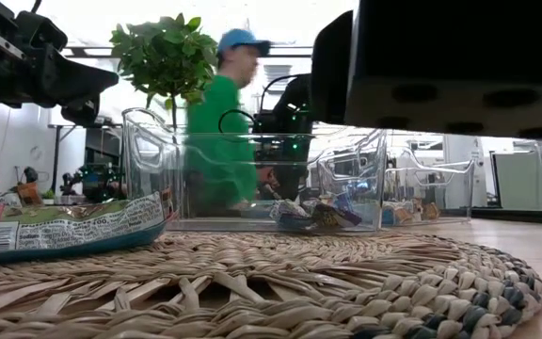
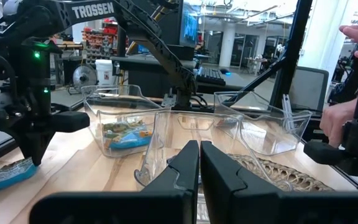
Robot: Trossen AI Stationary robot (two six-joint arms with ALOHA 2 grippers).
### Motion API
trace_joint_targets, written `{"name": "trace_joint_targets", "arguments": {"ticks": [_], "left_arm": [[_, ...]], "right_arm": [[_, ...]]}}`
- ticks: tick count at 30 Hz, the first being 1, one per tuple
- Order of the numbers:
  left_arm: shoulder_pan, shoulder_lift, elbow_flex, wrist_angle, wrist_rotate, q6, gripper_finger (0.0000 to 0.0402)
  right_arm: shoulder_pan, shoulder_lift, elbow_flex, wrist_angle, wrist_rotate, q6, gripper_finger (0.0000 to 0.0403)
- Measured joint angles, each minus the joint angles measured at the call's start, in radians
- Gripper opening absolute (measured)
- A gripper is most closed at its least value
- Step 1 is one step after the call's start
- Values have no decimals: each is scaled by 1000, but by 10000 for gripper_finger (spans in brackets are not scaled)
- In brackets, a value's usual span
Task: Pick and place Granola Bars by type
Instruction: Put the red granola bar into the bottom transparent bin
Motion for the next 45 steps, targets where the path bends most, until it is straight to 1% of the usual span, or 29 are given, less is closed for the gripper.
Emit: {"name": "trace_joint_targets", "arguments": {"ticks": [4,8,11,16,22,28,32,37,41,45], "left_arm": [[0,0,0,0,0,0,0],[0,0,0,0,0,0,0],[0,0,0,0,0,0,0],[0,0,0,0,0,0,0],[0,0,0,0,0,0,0],[0,0,0,0,0,0,0],[0,0,0,0,0,0,0],[0,0,0,0,0,0,0],[0,0,0,0,0,0,0],[0,0,0,0,0,0,0]], "right_arm": [[0,0,0,-4,-1,55,11],[0,-4,4,-58,0,126,10],[2,-26,12,-93,-4,170,9],[9,-80,53,-101,-8,187,8],[23,-123,91,-148,-6,250,8],[48,-189,90,-227,52,366,8],[80,-250,90,-285,65,469,8],[139,-322,89,-347,139,598,8],[199,-379,89,-395,161,704,8],[261,-424,87,-436,162,806,8]]}}
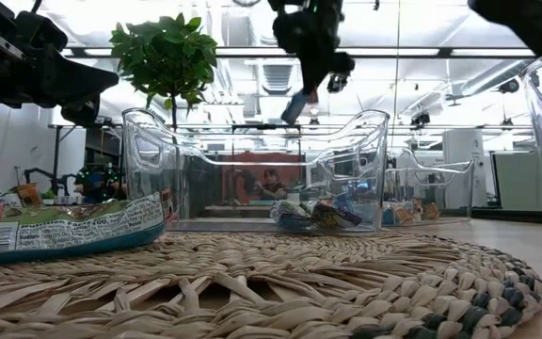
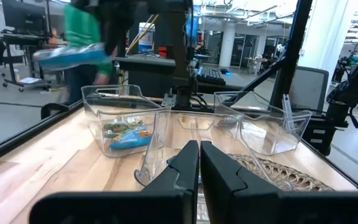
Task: Pick and place Granola Bars by type
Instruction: Put the red granola bar into the bottom transparent bin
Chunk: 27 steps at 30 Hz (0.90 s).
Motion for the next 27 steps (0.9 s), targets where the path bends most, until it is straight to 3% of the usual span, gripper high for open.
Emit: {"name": "trace_joint_targets", "arguments": {"ticks": [11,21,27], "left_arm": [[0,0,0,0,0,0,0],[0,0,0,0,0,0,0],[0,0,0,0,0,0,0]], "right_arm": [[182,-114,-63,3,24,174,8],[369,-298,-345,25,51,395,8],[487,-442,-576,158,57,533,8]]}}
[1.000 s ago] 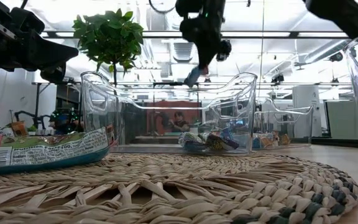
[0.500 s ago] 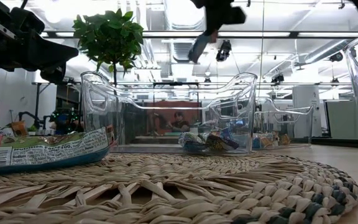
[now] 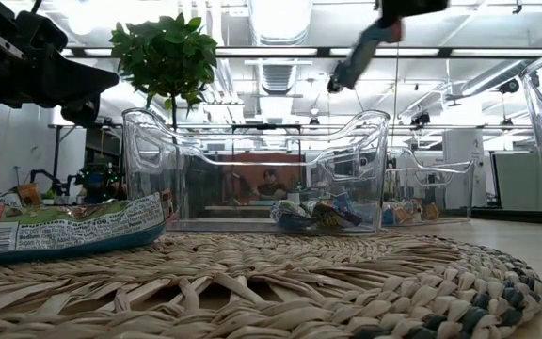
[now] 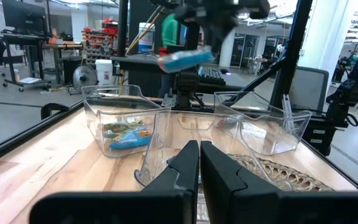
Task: Pick and place Granola Bars by type
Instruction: Put the red granola bar into the bottom transparent bin
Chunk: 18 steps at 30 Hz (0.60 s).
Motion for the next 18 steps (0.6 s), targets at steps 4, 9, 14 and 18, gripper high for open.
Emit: {"name": "trace_joint_targets", "arguments": {"ticks": [4,9,14,18], "left_arm": [[0,0,0,0,0,0,0],[0,0,0,0,0,0,0],[0,0,0,0,0,0,0],[0,0,0,0,0,0,0]], "right_arm": [[82,-85,-141,57,2,105,8],[192,-162,-289,70,16,236,8],[316,-216,-382,97,20,365,8],[419,-223,-425,102,21,444,8]]}}
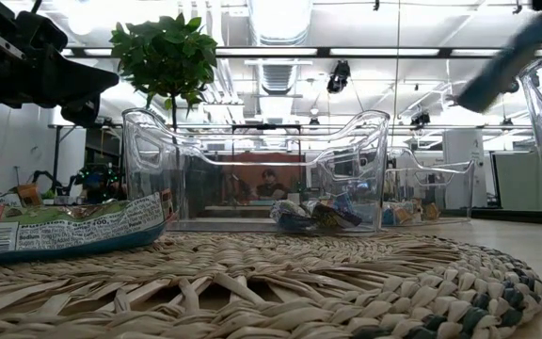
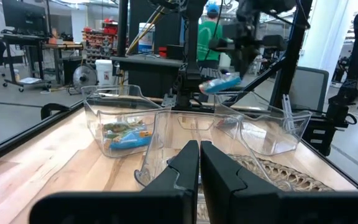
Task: Pick and place Granola Bars by type
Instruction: Put the red granola bar into the bottom transparent bin
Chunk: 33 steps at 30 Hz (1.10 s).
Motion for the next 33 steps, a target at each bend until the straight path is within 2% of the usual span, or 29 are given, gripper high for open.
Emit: {"name": "trace_joint_targets", "arguments": {"ticks": [7,16,24,33], "left_arm": [[0,0,0,0,0,0,0],[0,0,0,0,0,0,0],[0,0,0,0,0,0,0],[0,0,0,0,0,0,0]], "right_arm": [[168,8,-64,17,-9,148,8],[319,92,-78,19,-74,186,8],[401,201,-78,21,-108,205,8],[415,265,-135,81,-157,162,8]]}}
